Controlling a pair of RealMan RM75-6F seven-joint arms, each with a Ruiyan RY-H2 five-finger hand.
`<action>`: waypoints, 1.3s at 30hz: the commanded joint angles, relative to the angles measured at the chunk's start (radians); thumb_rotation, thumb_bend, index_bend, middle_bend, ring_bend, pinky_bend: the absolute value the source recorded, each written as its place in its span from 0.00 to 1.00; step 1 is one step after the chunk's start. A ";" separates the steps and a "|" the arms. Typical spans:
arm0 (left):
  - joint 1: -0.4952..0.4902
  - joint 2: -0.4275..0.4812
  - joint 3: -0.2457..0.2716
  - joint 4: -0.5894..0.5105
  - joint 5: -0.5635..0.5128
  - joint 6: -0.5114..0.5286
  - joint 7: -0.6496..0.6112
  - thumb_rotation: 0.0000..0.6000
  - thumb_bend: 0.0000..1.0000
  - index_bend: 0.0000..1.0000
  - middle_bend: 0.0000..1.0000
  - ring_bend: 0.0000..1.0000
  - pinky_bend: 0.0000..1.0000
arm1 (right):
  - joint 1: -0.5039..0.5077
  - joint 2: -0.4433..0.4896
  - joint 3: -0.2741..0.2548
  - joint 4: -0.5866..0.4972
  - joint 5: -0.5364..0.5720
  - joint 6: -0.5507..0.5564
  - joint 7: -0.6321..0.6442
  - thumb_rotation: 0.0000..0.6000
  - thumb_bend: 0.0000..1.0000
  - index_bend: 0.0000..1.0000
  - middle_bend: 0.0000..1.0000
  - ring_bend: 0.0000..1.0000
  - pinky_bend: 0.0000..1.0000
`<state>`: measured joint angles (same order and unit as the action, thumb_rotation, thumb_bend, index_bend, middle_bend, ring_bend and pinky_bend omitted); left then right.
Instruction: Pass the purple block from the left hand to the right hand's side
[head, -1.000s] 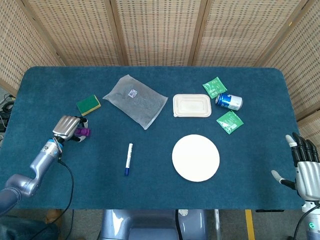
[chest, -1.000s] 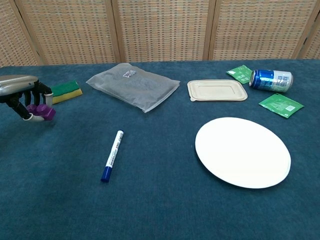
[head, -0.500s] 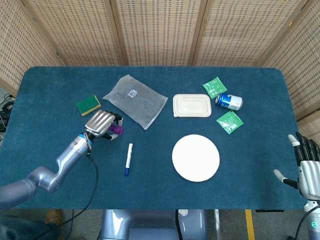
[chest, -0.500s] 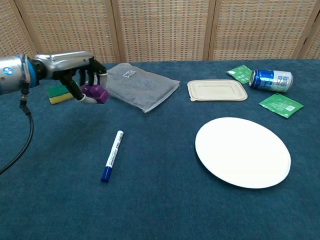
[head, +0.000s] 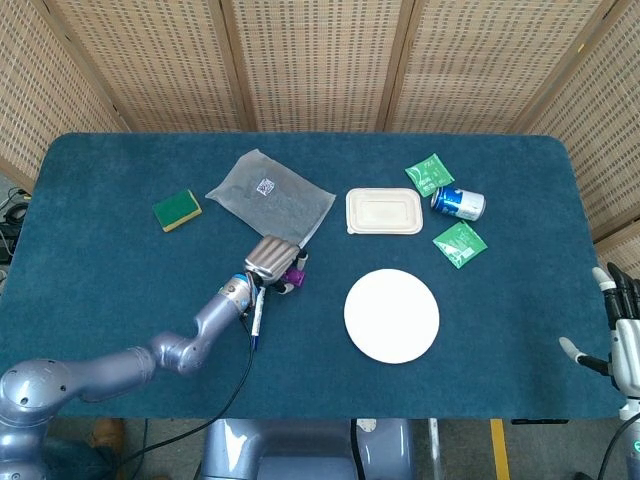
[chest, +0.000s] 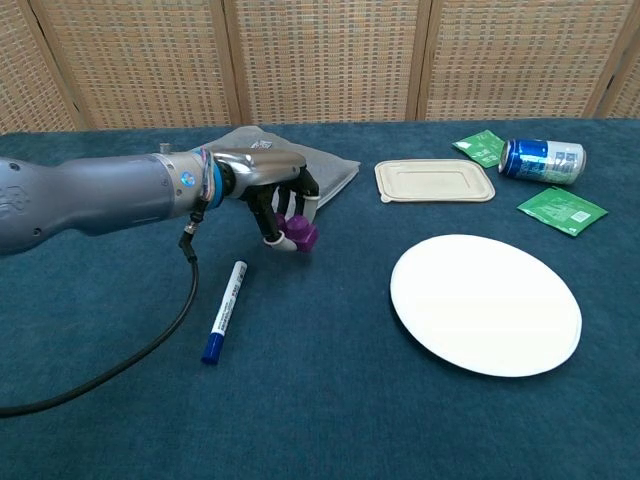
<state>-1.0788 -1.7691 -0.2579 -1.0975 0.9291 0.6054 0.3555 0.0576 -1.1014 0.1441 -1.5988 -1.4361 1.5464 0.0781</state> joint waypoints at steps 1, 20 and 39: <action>-0.034 -0.045 -0.004 0.041 -0.061 -0.008 0.031 1.00 0.34 0.50 0.45 0.43 0.43 | 0.000 0.001 0.001 0.001 0.002 -0.001 0.003 1.00 0.00 0.06 0.00 0.00 0.00; 0.187 0.278 -0.001 -0.373 0.141 0.290 -0.164 1.00 0.02 0.00 0.00 0.00 0.00 | 0.015 -0.009 0.004 0.000 0.000 -0.020 -0.020 1.00 0.00 0.06 0.00 0.00 0.00; 0.681 0.670 0.178 -0.642 0.224 0.754 -0.265 1.00 0.02 0.00 0.00 0.00 0.00 | 0.383 -0.079 0.124 -0.189 0.223 -0.454 -0.430 1.00 0.00 0.01 0.00 0.00 0.00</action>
<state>-0.4290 -1.1191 -0.1029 -1.7291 1.1288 1.3391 0.1235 0.3522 -1.1329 0.2296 -1.7488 -1.3087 1.1853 -0.2623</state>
